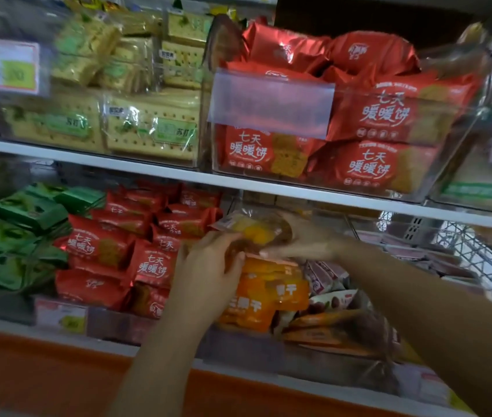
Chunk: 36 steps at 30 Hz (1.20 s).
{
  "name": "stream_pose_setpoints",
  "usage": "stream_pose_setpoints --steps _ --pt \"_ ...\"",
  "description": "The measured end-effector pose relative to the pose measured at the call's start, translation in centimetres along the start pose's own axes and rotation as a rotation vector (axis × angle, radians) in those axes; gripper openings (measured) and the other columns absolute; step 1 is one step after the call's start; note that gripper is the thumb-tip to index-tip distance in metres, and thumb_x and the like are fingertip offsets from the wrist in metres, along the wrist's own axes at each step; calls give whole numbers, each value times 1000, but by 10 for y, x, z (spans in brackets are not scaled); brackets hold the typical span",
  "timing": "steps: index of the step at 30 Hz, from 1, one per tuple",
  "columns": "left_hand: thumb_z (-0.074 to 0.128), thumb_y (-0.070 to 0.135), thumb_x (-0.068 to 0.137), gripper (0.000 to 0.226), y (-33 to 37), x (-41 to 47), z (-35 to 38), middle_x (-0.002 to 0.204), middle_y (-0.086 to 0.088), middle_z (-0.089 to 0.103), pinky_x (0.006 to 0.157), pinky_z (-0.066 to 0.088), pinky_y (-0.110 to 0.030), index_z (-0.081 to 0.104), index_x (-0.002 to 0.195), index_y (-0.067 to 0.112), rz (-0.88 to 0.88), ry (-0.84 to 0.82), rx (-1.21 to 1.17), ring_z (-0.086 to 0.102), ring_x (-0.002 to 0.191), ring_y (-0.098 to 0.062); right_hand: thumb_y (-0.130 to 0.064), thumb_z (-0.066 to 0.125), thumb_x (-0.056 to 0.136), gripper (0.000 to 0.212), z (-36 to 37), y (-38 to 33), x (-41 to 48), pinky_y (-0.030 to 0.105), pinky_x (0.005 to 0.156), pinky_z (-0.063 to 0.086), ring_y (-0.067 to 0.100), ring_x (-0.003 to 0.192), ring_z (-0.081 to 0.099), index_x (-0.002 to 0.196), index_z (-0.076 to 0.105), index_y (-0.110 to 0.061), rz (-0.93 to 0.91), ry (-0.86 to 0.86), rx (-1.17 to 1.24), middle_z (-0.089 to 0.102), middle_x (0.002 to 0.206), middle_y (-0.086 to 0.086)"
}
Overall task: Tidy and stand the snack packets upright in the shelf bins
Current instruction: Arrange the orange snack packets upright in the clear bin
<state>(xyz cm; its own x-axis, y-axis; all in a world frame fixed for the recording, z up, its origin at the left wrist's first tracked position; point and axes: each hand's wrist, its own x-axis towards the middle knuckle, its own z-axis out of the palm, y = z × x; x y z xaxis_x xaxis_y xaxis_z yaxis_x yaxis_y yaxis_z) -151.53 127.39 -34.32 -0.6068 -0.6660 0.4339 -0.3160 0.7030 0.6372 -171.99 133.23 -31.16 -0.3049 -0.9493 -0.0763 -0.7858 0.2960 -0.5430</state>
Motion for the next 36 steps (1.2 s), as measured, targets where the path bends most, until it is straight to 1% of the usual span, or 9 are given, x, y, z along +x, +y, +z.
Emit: stream_pose_setpoints --steps 5,9,13,17,20,23,30,33,36 --pt "57 25 91 30 9 0 8 123 4 59 105 34 -52 61 121 27 33 -1 40 54 115 -18 -50 72 74 90 -5 5 -47 24 111 25 10 137 29 147 25 -26 -133 97 -165 29 151 -6" --pt "54 23 93 28 33 -11 23 119 6 60 108 30 -53 61 119 28 126 -20 56 55 113 -17 -37 69 82 54 -16 20 -111 2 90 29 -1 117 44 132 52 -24 -176 243 -262 51 134 -8" --pt "50 25 95 28 71 -26 48 123 11 57 109 28 -43 60 120 31 259 -131 122 51 116 -12 -32 65 85 32 -33 55 -185 13 86 41 -2 103 54 117 63 -28 -6 357 -228 56 111 -21" --pt "44 28 97 30 118 -36 79 126 16 53 108 27 -32 56 125 34 368 -243 149 43 118 -9 -23 68 83 19 -44 104 -253 19 80 45 4 91 61 102 70 -22 192 620 -134 66 95 -14" --pt "44 28 98 31 154 -36 105 126 13 53 105 34 -34 56 126 31 445 -353 86 46 118 -13 -11 70 81 13 -42 134 -291 2 69 43 -3 76 64 90 71 -20 306 808 15 68 80 -9" --pt "43 28 99 31 188 -29 135 128 13 51 98 41 -31 55 128 31 489 -517 70 48 115 -8 -4 69 80 19 -39 154 -312 -1 65 41 -12 71 61 85 69 -22 334 917 87 70 76 -5" --pt "54 24 95 47 236 -9 223 140 5 47 90 39 -22 42 140 28 482 -718 83 52 116 -13 -13 66 83 15 -48 185 -325 4 67 43 -4 73 62 90 70 -27 419 904 112 65 78 -18" --pt "56 19 92 57 245 2 262 142 -1 47 106 38 -37 34 143 32 422 -770 64 47 126 -19 -15 65 83 15 -49 192 -323 14 76 46 2 78 64 93 71 -25 433 859 136 68 81 -12" --pt "57 16 86 57 249 13 289 126 -5 58 100 43 -44 39 137 33 385 -876 166 55 113 -20 -17 64 83 16 -48 197 -319 15 79 47 5 80 65 96 72 -25 436 806 136 70 85 -9"
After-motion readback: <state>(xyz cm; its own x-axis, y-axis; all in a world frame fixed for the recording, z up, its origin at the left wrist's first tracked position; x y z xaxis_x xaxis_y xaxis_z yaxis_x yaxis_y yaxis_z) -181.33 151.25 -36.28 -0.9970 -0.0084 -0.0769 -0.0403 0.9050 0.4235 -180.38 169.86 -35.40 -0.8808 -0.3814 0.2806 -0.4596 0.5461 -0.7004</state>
